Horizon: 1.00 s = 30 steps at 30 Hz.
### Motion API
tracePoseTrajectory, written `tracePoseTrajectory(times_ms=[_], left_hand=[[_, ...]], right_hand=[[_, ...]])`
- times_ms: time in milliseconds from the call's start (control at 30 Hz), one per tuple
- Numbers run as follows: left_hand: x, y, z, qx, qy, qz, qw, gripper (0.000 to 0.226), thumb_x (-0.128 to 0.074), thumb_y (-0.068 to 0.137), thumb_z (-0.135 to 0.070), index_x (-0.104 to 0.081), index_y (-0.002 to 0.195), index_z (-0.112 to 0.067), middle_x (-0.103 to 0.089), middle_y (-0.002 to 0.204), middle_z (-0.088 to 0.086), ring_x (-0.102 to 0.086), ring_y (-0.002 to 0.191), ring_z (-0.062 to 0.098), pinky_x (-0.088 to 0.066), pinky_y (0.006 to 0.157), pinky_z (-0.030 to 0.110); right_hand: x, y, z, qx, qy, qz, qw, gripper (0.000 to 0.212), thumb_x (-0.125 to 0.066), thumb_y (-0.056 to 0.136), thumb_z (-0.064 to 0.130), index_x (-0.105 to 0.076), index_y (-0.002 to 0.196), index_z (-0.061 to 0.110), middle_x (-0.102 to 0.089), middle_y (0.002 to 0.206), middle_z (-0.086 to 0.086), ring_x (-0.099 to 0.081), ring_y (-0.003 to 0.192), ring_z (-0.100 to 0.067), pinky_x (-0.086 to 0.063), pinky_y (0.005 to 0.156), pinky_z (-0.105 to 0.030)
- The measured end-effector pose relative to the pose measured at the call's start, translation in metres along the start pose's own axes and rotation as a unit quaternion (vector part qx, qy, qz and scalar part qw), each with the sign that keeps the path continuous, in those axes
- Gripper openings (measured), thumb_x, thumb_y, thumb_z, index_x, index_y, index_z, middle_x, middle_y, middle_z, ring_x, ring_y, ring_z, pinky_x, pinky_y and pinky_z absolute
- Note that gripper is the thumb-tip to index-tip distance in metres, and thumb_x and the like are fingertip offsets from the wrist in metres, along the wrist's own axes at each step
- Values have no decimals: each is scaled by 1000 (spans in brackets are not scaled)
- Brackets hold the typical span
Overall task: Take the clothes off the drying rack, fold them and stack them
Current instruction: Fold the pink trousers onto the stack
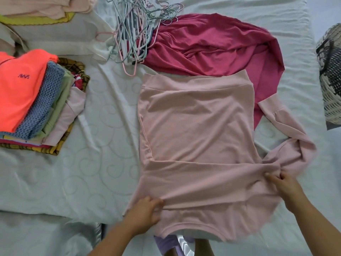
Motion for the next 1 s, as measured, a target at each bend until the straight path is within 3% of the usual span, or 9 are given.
tracePoseTrajectory(times_ms=[100, 233, 367, 467, 667, 800, 833, 900, 1000], left_hand=[[62, 36, -8, 53, -179, -128, 974, 50, -38, 72, -56, -60, 84, -13, -62, 81, 4, -59, 83, 23, -37, 69, 28], [157, 108, 6, 173, -233, -352, 890, 19, -57, 88, -19, -58, 97, -1, -60, 101, 16, -55, 89, 27, -38, 72, 28], [211, 167, 23, 279, -207, -380, 857, 51, -61, 87, -27, -44, 124, 4, -45, 128, 25, -47, 116, 40, -40, 94, 41], [220, 185, 36, 330, -256, -374, 828, 53, -62, 86, -27, -43, 125, 4, -46, 129, 24, -49, 116, 38, -41, 92, 40], [228, 181, -37, 115, -237, -530, 806, 18, -53, 85, -8, -58, 100, 2, -57, 99, 22, -54, 91, 31, -37, 75, 32], [187, 220, -94, 58, -231, -313, 919, 49, -63, 85, -14, -46, 129, 0, -41, 131, 22, -44, 120, 31, -30, 100, 26], [179, 224, -96, 56, -230, -263, 935, 55, -63, 87, -16, -40, 135, 0, -33, 140, 20, -37, 129, 29, -25, 107, 26], [173, 214, -91, 41, -287, -266, 919, 58, -60, 89, -12, -33, 138, 1, -28, 145, 19, -34, 133, 27, -25, 111, 29], [164, 154, -61, 76, -331, -396, 853, 36, -54, 89, -2, -47, 125, 2, -46, 126, 17, -52, 106, 22, -42, 93, 26]], right_hand=[[-6, 8, -9, -7, 38, 69, 997, 25, -63, 86, 10, -61, 111, 14, -65, 103, -12, -58, 99, -30, -45, 85, -42], [-10, 21, -17, 3, 36, 89, 995, 27, -60, 87, 5, -60, 113, 13, -65, 101, -10, -59, 96, -27, -47, 81, -37], [-12, 38, -22, 20, 14, 94, 995, 23, -61, 83, -5, -62, 100, 11, -65, 82, 4, -60, 83, -23, -49, 57, -8], [-12, 51, -22, 27, 9, 108, 994, 26, -63, 81, -7, -60, 99, 12, -63, 81, 8, -56, 87, -23, -47, 76, -22], [-10, 50, -30, -84, 77, 132, 985, 21, -61, 87, 9, -56, 106, 3, -60, 107, -22, -56, 100, -32, -42, 92, -45], [-3, 64, -43, -83, 113, 105, 985, 94, -64, 62, 69, -58, 117, -7, -54, 125, -31, -60, 99, 1, -30, 106, -18], [-3, 62, -40, -88, 120, 111, 983, 91, -67, 53, 69, -64, 111, -1, -58, 122, -25, -60, 103, -3, -30, 109, -23], [1, 59, -42, -91, 113, 133, 980, 64, -69, 52, 60, -69, 98, 16, -66, 114, -10, -58, 113, -19, -36, 108, -43], [2, 44, -27, -69, 102, 132, 984, 61, -71, 57, 62, -69, 99, 19, -65, 116, -4, -55, 115, -21, -40, 104, -46]])
Point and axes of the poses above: each hand's wrist, its own y-axis towards the middle knuckle, its own x-axis out of the back of the hand, z = x × y, the point moved 3 cm from there along y, towards the middle knuckle
